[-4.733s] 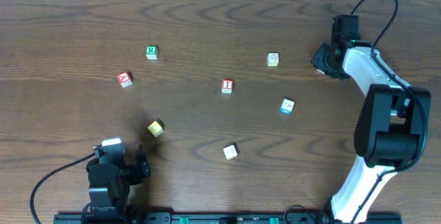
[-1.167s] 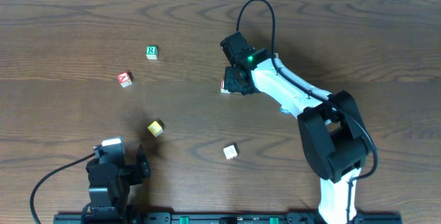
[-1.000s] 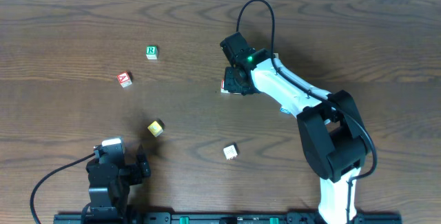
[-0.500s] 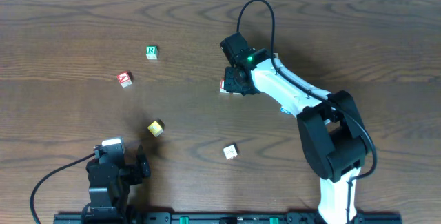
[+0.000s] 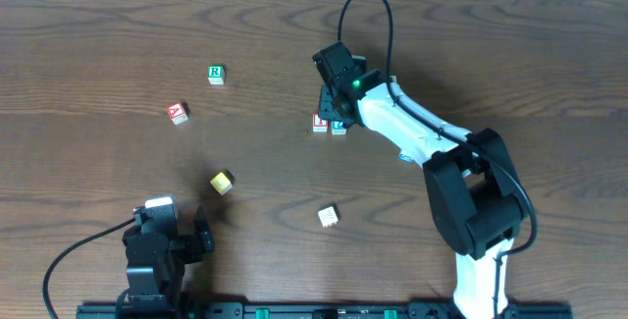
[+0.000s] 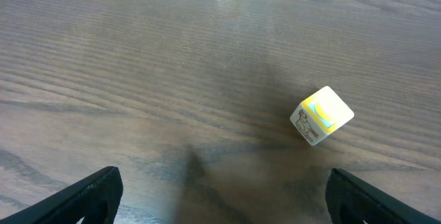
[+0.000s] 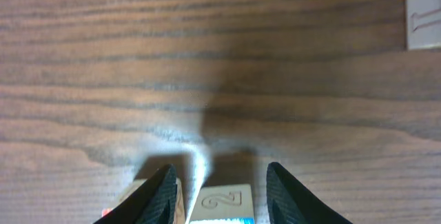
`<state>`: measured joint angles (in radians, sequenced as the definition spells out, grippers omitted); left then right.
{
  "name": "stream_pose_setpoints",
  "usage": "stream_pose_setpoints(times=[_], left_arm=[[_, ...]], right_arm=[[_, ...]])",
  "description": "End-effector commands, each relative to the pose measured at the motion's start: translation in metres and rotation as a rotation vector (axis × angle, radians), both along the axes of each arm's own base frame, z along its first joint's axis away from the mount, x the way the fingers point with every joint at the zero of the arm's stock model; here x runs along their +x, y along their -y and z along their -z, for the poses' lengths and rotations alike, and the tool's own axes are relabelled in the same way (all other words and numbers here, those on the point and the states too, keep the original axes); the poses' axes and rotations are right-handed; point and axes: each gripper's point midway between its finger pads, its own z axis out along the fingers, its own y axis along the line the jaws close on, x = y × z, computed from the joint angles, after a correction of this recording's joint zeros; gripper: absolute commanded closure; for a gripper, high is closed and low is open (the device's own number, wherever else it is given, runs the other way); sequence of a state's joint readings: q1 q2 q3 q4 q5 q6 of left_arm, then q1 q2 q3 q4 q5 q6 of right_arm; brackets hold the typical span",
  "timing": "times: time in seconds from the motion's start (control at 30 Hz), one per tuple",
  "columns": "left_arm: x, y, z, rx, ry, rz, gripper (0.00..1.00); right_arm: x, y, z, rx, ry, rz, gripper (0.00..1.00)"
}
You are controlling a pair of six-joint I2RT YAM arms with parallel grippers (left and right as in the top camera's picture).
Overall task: Spell out Ai2
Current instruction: 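Carry the blue '2' block and place it right of the 'I' block, then open the right gripper and lift away from the blocks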
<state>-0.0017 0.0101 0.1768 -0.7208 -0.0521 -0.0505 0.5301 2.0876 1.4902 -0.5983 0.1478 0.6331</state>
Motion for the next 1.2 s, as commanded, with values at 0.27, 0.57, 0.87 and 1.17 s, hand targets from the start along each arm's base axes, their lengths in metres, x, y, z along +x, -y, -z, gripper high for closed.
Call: stream_pose_setpoints(times=[0.27, 0.57, 0.87, 1.17], left_arm=[[-0.002, 0.000, 0.007, 0.008, -0.020, 0.004, 0.05], [-0.002, 0.000, 0.007, 0.008, -0.020, 0.004, 0.05], [-0.002, 0.000, 0.007, 0.008, -0.020, 0.004, 0.05], [-0.002, 0.000, 0.007, 0.008, -0.020, 0.004, 0.05]], right_arm=[[0.003, 0.057, -0.024, -0.049, -0.017, 0.112, 0.99], [-0.034, 0.043, 0.002, 0.006, -0.156, 0.026, 0.99], [-0.048, 0.025, 0.016, 0.037, -0.169, -0.024, 0.99], [-0.034, 0.017, 0.014, 0.061, -0.112, -0.044, 0.99]])
